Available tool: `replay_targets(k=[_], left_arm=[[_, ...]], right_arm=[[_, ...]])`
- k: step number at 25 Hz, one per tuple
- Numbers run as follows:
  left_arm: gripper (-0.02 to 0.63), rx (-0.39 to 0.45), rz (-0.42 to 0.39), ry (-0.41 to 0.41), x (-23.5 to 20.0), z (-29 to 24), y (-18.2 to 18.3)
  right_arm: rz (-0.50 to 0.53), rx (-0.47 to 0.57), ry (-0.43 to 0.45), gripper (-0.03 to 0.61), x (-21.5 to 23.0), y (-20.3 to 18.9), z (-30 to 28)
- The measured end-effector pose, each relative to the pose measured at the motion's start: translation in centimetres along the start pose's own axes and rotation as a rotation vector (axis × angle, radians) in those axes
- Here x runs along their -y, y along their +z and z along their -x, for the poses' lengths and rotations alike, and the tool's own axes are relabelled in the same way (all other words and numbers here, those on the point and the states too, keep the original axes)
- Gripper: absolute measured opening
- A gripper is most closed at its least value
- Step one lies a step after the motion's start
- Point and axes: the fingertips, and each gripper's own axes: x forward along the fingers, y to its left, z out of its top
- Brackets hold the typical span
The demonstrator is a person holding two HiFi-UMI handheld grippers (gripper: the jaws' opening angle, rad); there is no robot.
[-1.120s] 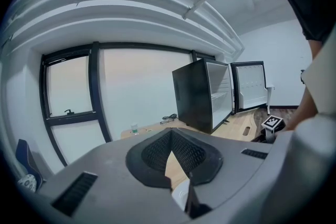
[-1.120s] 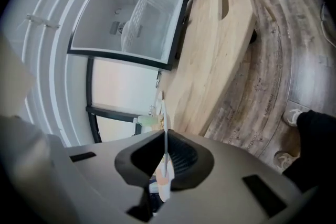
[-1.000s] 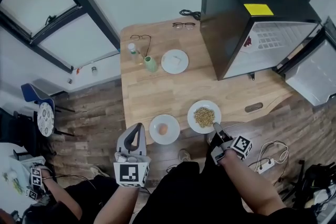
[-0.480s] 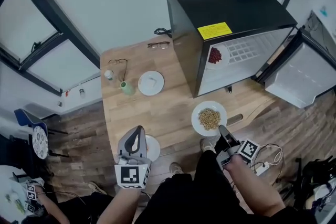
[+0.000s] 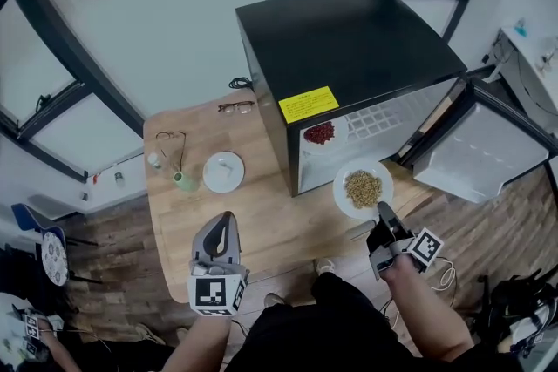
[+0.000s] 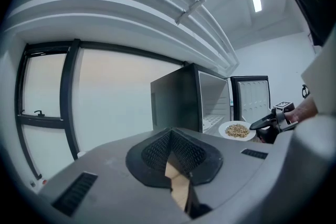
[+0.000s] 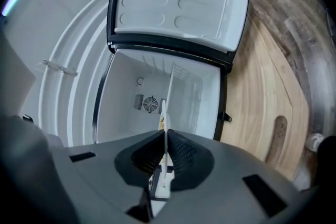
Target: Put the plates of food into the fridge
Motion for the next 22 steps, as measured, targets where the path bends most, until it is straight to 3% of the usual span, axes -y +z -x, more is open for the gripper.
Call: replay_targets(k=[8, 22], left_arm=[[0.003, 0.01, -0.006, 0.015, 1.1, -4.3, 1.2], [0.003, 0.012, -0.018, 0.115, 1.6, -7.2, 2.5]], right_arm=[[0.008, 0.05, 0.002, 0.034, -1.3, 6.7, -3.3], [0.028, 0.007, -0.052, 0.034, -1.3, 13.0, -10.2]])
